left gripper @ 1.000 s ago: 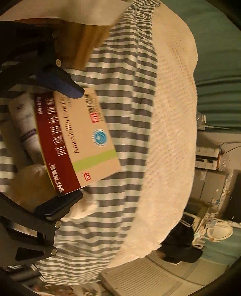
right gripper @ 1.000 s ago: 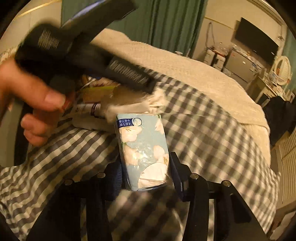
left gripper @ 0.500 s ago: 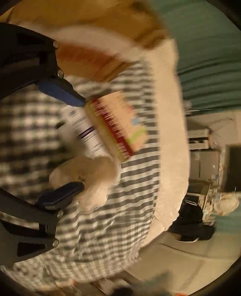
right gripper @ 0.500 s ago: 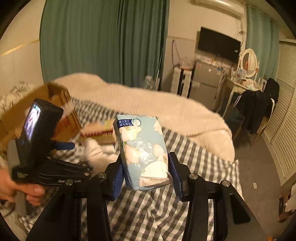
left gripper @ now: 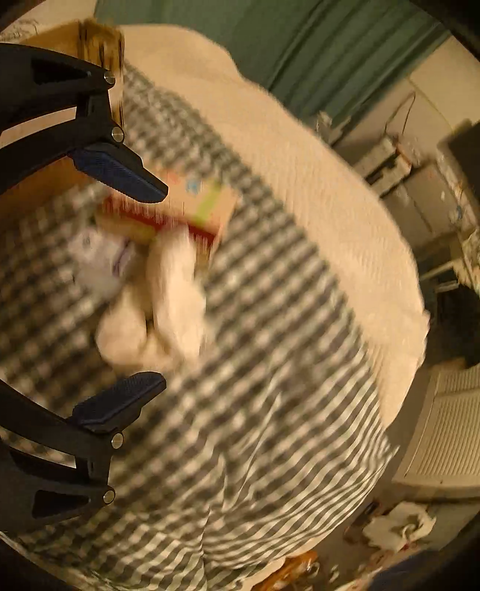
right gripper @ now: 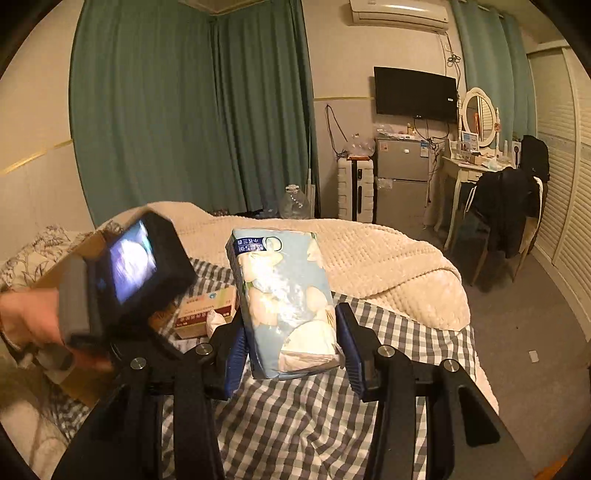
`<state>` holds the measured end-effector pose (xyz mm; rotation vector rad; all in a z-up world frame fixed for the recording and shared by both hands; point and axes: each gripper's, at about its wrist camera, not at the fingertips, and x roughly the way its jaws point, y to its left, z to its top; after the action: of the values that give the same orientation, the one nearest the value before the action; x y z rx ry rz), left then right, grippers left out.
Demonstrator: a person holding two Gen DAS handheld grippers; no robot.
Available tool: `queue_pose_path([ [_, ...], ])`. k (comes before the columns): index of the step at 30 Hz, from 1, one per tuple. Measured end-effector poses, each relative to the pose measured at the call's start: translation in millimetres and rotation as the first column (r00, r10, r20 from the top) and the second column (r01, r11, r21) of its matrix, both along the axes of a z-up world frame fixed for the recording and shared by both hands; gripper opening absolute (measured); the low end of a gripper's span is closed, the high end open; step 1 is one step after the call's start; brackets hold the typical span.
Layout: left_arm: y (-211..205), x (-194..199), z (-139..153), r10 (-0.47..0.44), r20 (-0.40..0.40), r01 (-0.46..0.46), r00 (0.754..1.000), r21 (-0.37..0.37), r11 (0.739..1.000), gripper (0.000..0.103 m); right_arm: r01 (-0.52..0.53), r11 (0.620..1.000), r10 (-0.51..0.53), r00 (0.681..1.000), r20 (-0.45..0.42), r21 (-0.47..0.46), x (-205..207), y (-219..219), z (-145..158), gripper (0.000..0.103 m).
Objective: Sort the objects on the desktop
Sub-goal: 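Grasp the blue pocket tissue pack with the right tool while the left grasps the white lace cloth, then lift the lace cloth and blue tissue pack toward the cardboard box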
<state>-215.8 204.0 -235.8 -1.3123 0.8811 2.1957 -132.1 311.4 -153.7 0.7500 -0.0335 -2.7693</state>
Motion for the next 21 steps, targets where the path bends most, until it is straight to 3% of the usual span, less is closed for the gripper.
queue_pose_path([
  [1,5,0,-10,0.007,0.021,-0.007,1.0,0.01,1.0,0.094,0.002,1.0,-0.002,1.0,-0.001,-0.001,0,0,1,0.044],
  [2,11,5,-21,0.015,0.027,-0.015,1.0,0.018,1.0,0.077,0.004,1.0,-0.004,1.0,-0.002,0.002,1,0,1,0.044],
  [3,12,6,-28,0.026,0.03,-0.026,0.999,0.024,0.999,0.048,0.006,1.0,-0.006,1.0,-0.004,0.003,2,1,3,0.044],
  [5,11,9,-41,0.062,0.055,-0.065,0.997,0.043,0.997,0.016,0.009,1.0,-0.009,1.0,-0.01,-0.004,2,1,6,0.044],
  [6,8,12,-42,0.075,0.062,-0.078,0.995,0.063,0.995,0.008,0.011,1.0,-0.011,1.0,-0.014,-0.008,4,2,6,0.044],
  [10,-2,36,-24,0.095,-0.022,-0.092,0.995,0.117,0.989,0.004,0.012,0.999,-0.013,0.999,-0.039,-0.031,7,3,14,0.044],
  [13,-17,54,11,0.143,-0.075,-0.123,0.987,0.223,0.967,0.004,0.018,0.999,-0.02,0.998,-0.056,-0.036,12,1,20,0.044],
  [21,-62,104,105,0.228,-0.207,-0.13,0.951,0.401,0.907,0.004,0.058,0.996,-0.066,0.989,-0.129,-0.062,46,-19,57,0.044],
])
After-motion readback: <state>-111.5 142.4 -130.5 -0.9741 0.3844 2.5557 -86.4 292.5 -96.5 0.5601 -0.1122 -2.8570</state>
